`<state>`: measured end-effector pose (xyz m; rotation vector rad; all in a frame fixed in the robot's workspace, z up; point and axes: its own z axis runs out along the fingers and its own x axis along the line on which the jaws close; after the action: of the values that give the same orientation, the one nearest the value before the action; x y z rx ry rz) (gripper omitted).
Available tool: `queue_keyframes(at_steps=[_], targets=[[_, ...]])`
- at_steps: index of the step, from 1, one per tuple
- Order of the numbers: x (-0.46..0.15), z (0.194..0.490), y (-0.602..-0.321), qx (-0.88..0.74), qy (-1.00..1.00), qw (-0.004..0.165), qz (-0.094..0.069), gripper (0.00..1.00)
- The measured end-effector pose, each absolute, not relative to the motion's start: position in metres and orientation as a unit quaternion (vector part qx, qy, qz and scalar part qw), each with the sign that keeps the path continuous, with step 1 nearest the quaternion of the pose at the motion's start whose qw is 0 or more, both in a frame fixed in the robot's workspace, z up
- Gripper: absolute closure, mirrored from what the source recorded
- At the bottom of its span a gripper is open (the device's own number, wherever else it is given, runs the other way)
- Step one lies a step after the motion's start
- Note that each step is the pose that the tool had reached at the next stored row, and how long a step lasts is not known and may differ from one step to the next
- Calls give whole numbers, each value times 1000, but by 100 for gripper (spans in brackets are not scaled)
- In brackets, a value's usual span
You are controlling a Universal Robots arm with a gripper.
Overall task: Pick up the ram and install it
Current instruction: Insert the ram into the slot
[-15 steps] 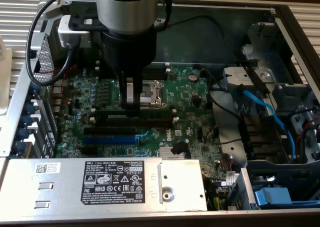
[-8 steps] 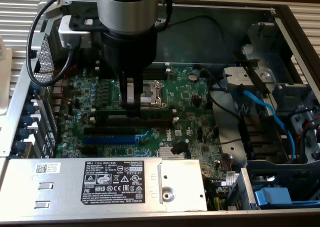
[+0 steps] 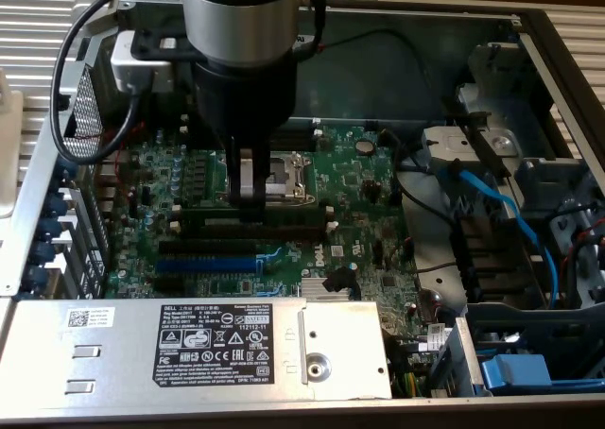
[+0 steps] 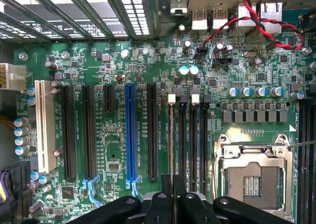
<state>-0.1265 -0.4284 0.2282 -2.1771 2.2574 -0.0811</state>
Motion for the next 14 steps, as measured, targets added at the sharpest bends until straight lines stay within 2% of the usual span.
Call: queue_keyframes(at_steps=[14], targets=[[-127, 225, -428, -694, 720, 2, -26, 87]])
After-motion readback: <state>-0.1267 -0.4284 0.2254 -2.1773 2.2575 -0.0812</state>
